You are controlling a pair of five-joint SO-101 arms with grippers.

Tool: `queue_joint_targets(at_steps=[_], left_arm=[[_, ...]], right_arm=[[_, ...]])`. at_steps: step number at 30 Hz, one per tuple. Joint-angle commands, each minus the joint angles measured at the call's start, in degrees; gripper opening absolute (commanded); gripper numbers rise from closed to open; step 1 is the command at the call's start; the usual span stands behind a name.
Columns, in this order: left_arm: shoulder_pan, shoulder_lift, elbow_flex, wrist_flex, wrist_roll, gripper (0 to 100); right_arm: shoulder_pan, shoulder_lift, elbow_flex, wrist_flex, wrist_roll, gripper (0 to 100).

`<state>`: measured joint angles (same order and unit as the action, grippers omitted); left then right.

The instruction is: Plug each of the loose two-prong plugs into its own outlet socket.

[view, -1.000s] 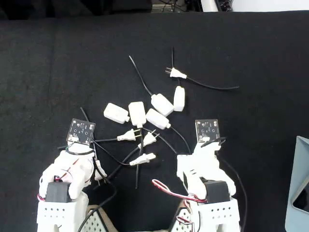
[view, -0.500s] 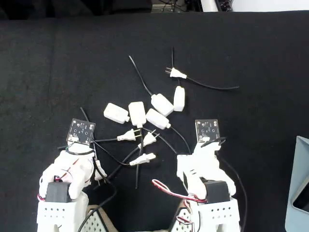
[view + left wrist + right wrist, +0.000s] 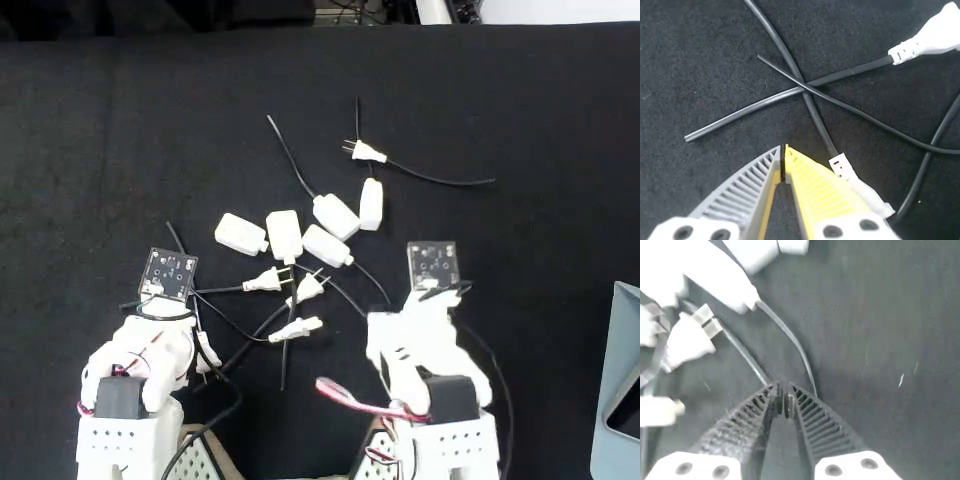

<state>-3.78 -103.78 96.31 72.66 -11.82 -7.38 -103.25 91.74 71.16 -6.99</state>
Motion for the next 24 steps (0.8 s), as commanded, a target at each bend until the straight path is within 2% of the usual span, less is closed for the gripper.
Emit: queue_joint_targets(at_steps=[1, 5, 8, 15, 19, 24], left_arm=[[-5.0, -0.4, 0.8, -0.1, 0.1, 3], [-14.5, -0.4, 1.0, -4.6, 0.3, 3], [-19.5, -0.4, 1.0, -6.2, 0.4, 3], [-20.7, -0.4, 1.0, -6.3, 0.4, 3], [-20.7, -0.4, 1.0, -6.2, 0.4, 3], [-20.7, -0.4, 1.0, -6.2, 0.4, 3]], right_arm=[[-0.5, -3.8, -9.6, -1.6, 0.1, 1.5], [-3.2, -1.5, -19.2, -0.3, 0.0, 1.5], [-7.2, 6.8, -25.4, 0.1, 0.0, 1.5], [-12.5, 40.7, -41.6, 0.3, 1.3, 1.5], [-17.5, 57.3, -49.7, 0.2, 10.0, 1.4], [-23.6, 70.7, -57.1, 0.9, 26.8, 1.5]])
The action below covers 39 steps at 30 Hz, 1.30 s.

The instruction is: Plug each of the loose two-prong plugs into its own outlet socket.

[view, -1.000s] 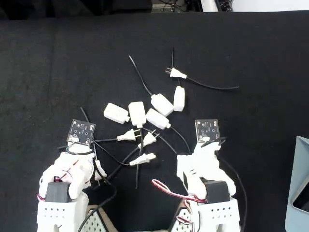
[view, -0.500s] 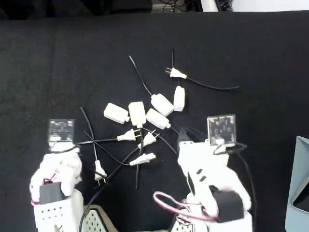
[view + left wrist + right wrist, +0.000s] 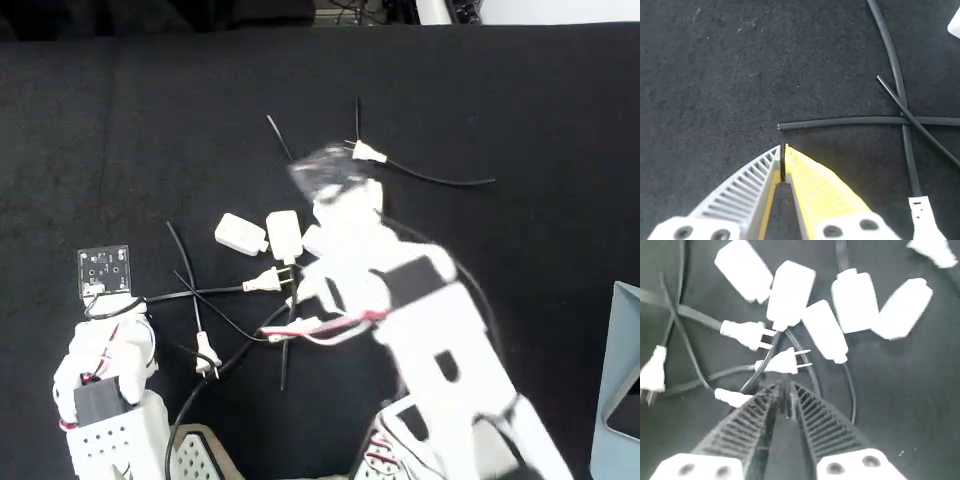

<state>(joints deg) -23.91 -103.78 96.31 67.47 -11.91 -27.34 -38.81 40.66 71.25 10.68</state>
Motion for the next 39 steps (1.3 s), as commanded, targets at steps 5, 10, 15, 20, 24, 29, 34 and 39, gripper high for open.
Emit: queue_joint_targets(at_steps=[5, 10, 15, 20, 24, 29, 34, 39], left_arm=[[-0.6, -0.4, 1.0, -1.0, 0.5, 3], [-0.6, -0.4, 1.0, -1.0, 0.5, 3], [-0.6, -0.4, 1.0, -1.0, 0.5, 3], [-0.6, -0.4, 1.0, -1.0, 0.5, 3], [-0.6, -0.4, 1.0, -1.0, 0.5, 3], [-0.6, -0.4, 1.0, -1.0, 0.5, 3], [-0.6, -0.4, 1.0, -1.0, 0.5, 3], [-0.6, -0.4, 1.0, -1.0, 0.5, 3]], right_arm=[[-10.5, 14.2, -11.3, 4.8, 21.8, 1.5], [-15.4, 23.6, -14.9, 8.4, 27.3, 4.1], [-16.4, 32.0, -15.3, 9.3, 30.2, 20.4], [-16.3, 32.7, -15.2, 9.3, 33.5, 20.1], [-16.4, 33.0, -15.3, 8.9, 34.0, 20.4], [-16.4, 37.3, -14.9, 7.2, 36.2, 20.4], [-16.0, 41.0, -15.3, 6.0, 36.3, 20.1], [-16.0, 43.0, -15.3, 5.9, 36.3, 20.1]])
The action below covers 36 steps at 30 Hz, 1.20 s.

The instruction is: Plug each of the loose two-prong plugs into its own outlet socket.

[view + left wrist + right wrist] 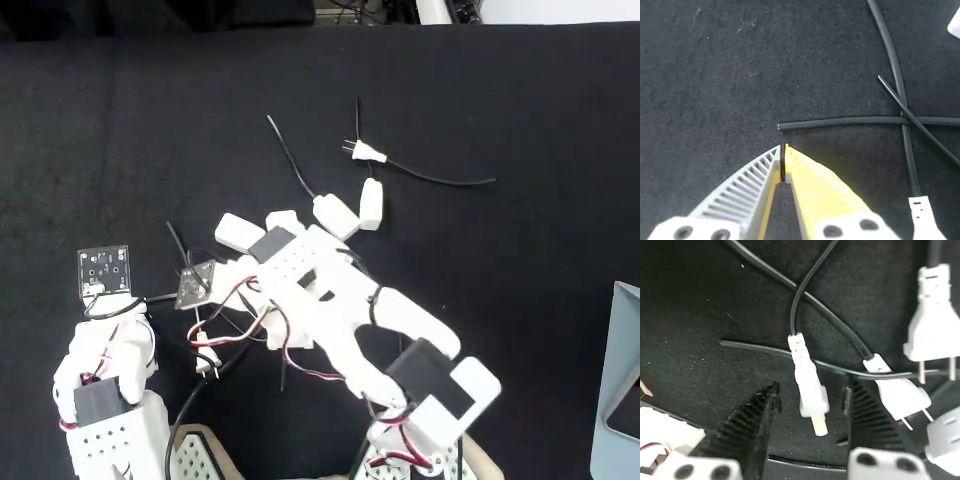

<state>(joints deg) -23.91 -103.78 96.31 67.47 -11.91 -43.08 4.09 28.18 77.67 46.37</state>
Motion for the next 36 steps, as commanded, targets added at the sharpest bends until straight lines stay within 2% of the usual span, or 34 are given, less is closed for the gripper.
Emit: queue_joint_targets(at_steps=[1, 4, 9, 18, 26, 31, 36], left_arm=[[-0.6, -0.4, 1.0, -1.0, 0.5, 3], [-0.6, -0.4, 1.0, -1.0, 0.5, 3], [-0.6, -0.4, 1.0, -1.0, 0.5, 3], [-0.5, -0.4, 1.0, -1.0, 0.5, 3], [1.7, -0.4, -0.5, -1.4, 0.6, 3], [3.6, -0.4, -8.0, -1.3, 0.6, 3], [3.6, -0.4, -13.1, -1.7, 0.2, 3]], right_arm=[[-0.3, 0.4, -2.8, -0.5, 0.5, 20.1], [-0.3, 0.4, -2.2, -1.4, 0.4, 17.6], [-0.3, -0.1, -2.2, -3.7, 0.3, 0.8], [1.1, -14.5, -2.8, 4.2, 0.2, 1.1], [9.8, -30.2, -2.5, 10.3, -0.4, 1.1], [11.5, -38.3, -2.4, 10.1, -7.2, 1.1], [11.6, -44.7, -0.4, 5.3, -16.1, 1.1]])
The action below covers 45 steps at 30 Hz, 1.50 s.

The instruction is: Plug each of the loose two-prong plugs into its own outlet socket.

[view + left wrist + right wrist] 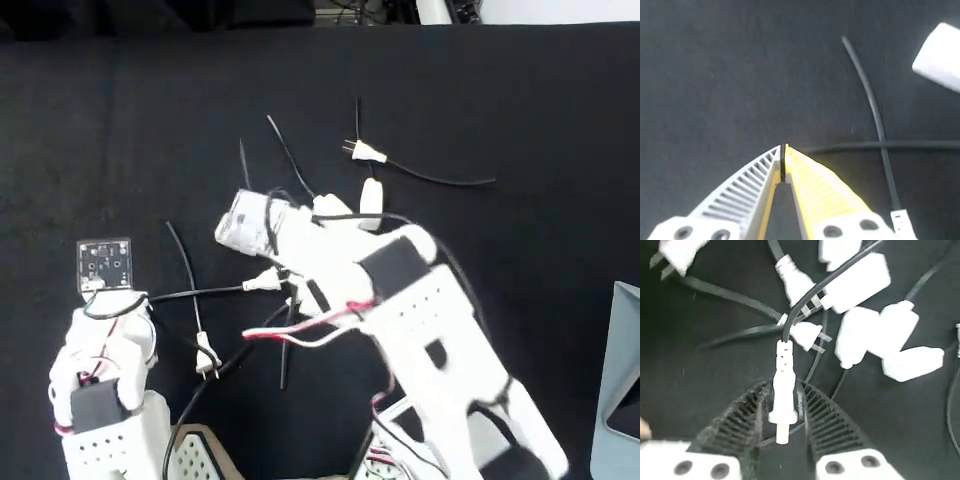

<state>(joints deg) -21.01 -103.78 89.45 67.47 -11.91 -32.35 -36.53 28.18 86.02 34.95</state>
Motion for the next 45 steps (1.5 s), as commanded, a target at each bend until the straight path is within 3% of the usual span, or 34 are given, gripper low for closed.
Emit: queue_joint_targets(at_steps=[1, 5, 11, 19, 28, 35, 45], left_arm=[[0.7, -0.4, -6.5, -3.0, 0.1, 3], [1.2, -0.1, -6.2, -9.7, -4.3, 3], [7.5, 0.2, -8.0, -10.3, -12.6, 3], [10.8, 13.8, -20.0, -10.1, -2.4, 15], [23.4, 20.8, -28.1, -9.2, 7.3, 15], [34.0, 17.5, -33.4, -3.4, 8.3, 15], [38.5, 13.5, -33.6, -2.3, 7.9, 15]], right_arm=[[0.9, -5.2, 0.6, -4.4, -6.0, 1.1], [2.0, -8.9, 5.8, -10.6, -10.5, 1.1], [4.0, -10.3, 11.6, -18.5, -14.9, 1.1], [-2.5, -10.7, 7.3, -15.6, -14.6, 1.1], [-12.7, -10.6, 2.0, -15.4, -14.4, 1.1], [-13.2, -10.2, 2.0, -16.8, -14.3, 1.1], [-16.6, -10.4, 2.7, -16.5, -12.0, 1.1]])
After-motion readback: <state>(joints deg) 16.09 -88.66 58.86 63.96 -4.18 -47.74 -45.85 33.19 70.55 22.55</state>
